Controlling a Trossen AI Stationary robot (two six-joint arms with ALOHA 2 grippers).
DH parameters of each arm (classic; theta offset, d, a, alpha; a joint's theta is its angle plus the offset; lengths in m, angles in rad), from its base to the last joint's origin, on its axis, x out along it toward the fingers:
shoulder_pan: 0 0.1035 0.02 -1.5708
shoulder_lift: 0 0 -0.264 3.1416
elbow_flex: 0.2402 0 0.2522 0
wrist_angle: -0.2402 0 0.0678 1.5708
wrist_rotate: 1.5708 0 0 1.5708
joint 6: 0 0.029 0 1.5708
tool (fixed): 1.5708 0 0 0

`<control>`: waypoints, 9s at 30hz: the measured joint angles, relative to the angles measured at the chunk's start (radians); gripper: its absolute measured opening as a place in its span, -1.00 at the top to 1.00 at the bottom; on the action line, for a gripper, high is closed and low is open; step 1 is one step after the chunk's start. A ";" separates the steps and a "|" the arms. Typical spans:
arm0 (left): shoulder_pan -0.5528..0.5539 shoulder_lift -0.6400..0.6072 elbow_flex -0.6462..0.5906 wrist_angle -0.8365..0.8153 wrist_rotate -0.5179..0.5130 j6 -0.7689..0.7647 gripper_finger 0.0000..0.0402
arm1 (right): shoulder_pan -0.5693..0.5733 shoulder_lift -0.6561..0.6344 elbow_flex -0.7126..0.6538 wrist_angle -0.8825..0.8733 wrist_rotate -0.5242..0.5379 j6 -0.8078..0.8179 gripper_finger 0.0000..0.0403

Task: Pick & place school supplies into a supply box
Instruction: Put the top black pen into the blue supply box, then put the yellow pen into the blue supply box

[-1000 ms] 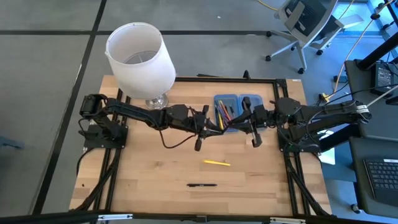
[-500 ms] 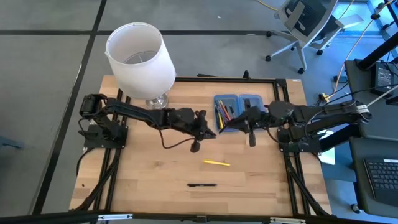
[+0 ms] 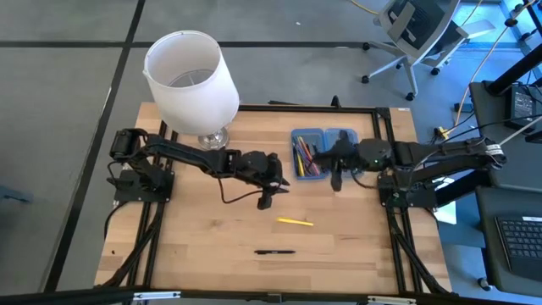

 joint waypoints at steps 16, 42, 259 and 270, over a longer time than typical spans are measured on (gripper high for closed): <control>-0.043 0.144 0.001 -0.024 0.009 -0.092 0.29 | -0.291 0.206 -0.001 -0.119 -0.071 0.183 0.79; -0.120 0.204 0.001 0.004 -0.017 -0.184 0.31 | -0.457 0.488 -0.001 -0.125 -0.285 0.207 0.74; -0.037 -0.273 0.001 0.062 -0.310 0.135 0.48 | -0.001 0.079 0.036 0.629 -0.369 -0.236 0.75; -0.043 -0.269 0.001 -0.189 -0.221 0.001 0.43 | -0.033 0.079 0.036 0.323 -0.164 -0.106 0.73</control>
